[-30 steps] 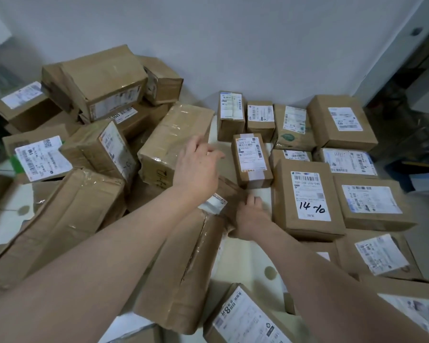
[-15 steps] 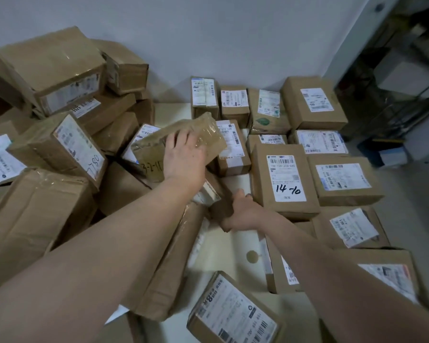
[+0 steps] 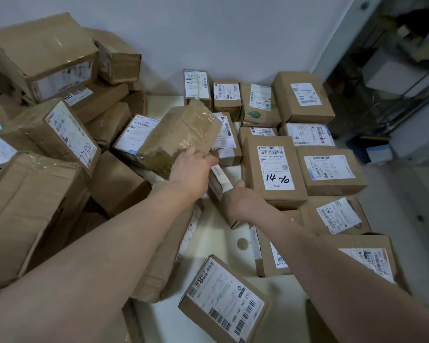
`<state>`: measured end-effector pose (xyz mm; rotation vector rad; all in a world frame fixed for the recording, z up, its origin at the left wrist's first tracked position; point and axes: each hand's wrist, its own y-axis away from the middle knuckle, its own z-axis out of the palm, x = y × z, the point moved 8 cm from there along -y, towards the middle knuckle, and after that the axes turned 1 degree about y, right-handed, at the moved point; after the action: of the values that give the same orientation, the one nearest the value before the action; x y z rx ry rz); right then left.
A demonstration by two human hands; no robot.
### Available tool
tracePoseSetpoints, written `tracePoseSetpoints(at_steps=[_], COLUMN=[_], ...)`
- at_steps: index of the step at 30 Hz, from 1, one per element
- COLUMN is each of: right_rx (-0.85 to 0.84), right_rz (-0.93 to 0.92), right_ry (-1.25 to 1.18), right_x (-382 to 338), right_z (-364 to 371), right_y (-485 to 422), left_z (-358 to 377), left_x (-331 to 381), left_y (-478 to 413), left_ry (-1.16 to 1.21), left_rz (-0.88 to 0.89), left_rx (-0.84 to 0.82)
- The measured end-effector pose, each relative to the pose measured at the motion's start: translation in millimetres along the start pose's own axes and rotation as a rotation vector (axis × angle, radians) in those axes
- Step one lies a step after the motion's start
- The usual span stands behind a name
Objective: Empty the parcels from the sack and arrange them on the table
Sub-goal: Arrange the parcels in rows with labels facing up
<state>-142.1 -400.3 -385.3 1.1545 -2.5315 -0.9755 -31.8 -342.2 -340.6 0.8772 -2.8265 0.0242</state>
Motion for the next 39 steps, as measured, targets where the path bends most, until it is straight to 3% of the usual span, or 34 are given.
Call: tracePoseSetpoints(at_steps=[4,10,16,18,20,23,26,29,31,36,39], right_rx=[0.138,0.069,0.159,0.147,0.014,-0.048,0.134,0.022,-0.063,0.108,0.086], right_rz=[0.026,0.172,0.061,-0.016,-0.078,-0.044,0.021,0.066,0.115,0.021,-0.043], right_ry=[-0.204,-0.446,0.143,0.200,0.175,0.129,-0.298,-0.896,-1.170,-1.671,-1.675], right_x=[2,21,6,-8,-15,-14,-15,-30,-43,-54,-62], right_z=[5,21,15,17,33,36,1,-10,-10,-56,-79], right_y=[-4,5,14,8,-1,-13,-29,-47,-51,-60,-63], left_z=[17,-18,-4,0,0,-4,-6,-2,-8,-48,-43], left_x=[11,-6,-20,-22,-26,-40,-66,-83,-85,-110,-123], left_y=[-2,7,15,17,17,15,9,3,0,-6,-12], left_ry=[0.037,0.010,0.152,0.161,0.166,0.202,0.283,0.303,0.286,0.689,0.900], left_rz=[-0.023,-0.160,-0.279,-0.272,-0.275,-0.349,-0.480,-0.531,-0.517,-0.642,-0.730], left_rx=[-0.122,0.175,0.122,0.119,0.129,0.142,0.108,-0.024,0.003,0.300,0.278])
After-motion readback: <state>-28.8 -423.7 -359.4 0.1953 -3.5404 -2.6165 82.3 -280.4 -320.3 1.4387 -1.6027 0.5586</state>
